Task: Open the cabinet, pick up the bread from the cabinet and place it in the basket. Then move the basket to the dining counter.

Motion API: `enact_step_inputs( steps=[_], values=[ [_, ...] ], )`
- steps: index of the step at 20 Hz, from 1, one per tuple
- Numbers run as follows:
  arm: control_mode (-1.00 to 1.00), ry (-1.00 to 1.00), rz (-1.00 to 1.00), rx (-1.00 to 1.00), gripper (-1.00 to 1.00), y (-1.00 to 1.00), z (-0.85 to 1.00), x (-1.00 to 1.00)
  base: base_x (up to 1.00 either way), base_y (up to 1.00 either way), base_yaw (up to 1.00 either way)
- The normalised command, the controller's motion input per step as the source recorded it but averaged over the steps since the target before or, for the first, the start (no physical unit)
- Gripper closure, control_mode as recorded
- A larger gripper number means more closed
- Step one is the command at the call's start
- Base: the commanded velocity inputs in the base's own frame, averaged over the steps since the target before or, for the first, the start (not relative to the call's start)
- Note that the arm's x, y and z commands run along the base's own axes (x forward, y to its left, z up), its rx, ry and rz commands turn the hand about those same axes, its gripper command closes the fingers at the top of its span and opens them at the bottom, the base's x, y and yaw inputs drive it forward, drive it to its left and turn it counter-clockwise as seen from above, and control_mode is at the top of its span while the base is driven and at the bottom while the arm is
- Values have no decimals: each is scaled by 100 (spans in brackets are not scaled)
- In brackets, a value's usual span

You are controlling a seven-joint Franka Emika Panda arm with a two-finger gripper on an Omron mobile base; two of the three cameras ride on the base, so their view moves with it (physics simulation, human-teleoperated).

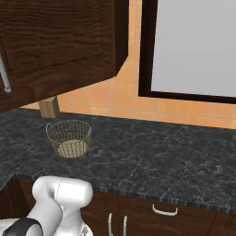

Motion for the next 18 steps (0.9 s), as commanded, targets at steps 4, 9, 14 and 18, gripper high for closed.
enact_step_inputs(
  steps=[4, 9, 14, 18],
  values=[
    [-100, -17, 0, -25, -100, 51, 1, 12, 0, 0, 0],
    [-100, -11, 0, -35, -100, 72, 0, 5, 0, 0, 0],
    [-100, 3, -9, -40, -100, 7, 1, 59, 0, 0, 0],
    [-100, 1, -20, -38, -100, 0, 9, 65, 0, 0, 0]
  ],
)
